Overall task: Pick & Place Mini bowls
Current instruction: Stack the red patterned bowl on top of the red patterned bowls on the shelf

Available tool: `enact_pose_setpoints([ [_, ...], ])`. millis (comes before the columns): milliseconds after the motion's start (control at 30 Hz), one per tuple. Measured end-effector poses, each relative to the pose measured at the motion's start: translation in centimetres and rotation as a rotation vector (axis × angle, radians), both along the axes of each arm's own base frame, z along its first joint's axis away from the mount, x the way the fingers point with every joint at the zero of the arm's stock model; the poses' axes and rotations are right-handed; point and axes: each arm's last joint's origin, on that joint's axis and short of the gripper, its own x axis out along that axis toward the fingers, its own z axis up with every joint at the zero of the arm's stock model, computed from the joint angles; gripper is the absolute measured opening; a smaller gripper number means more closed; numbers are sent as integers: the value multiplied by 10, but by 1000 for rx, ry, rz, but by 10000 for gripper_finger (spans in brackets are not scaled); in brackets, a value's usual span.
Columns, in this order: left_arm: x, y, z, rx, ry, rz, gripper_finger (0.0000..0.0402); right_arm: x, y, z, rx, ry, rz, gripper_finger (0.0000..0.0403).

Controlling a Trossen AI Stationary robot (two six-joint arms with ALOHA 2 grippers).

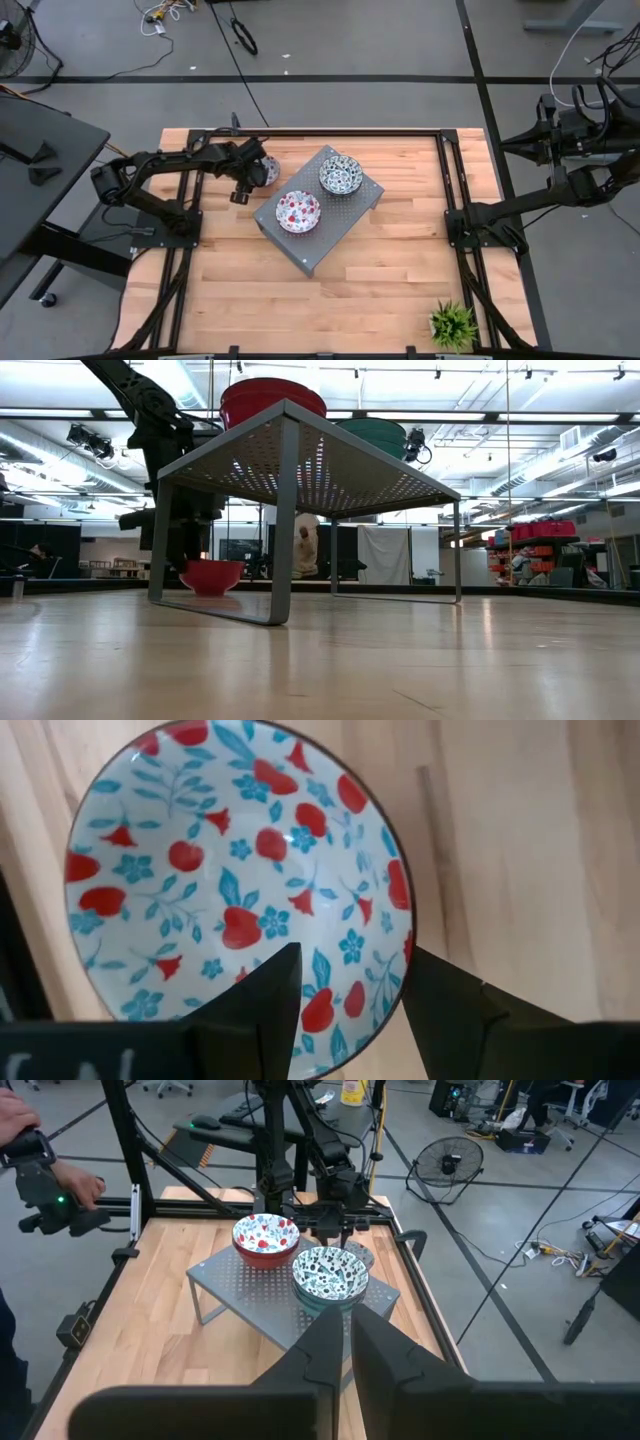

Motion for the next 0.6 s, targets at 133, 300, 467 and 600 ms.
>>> enact_pose_setpoints([
  [133, 1, 0, 0, -14, -15, -7, 172, 0, 0, 0, 0, 0, 0, 27],
  [300, 1, 0, 0, -14, -16, -6, 172, 0, 0, 0, 0, 0, 0, 27],
  [467, 1, 0, 0, -15, -17, -6, 164, 0, 0, 0, 0, 0, 0, 27],
  [600, 1, -1, 0, -29, -25, -8, 143, 0, 0, 0, 0, 0, 0, 27],
])
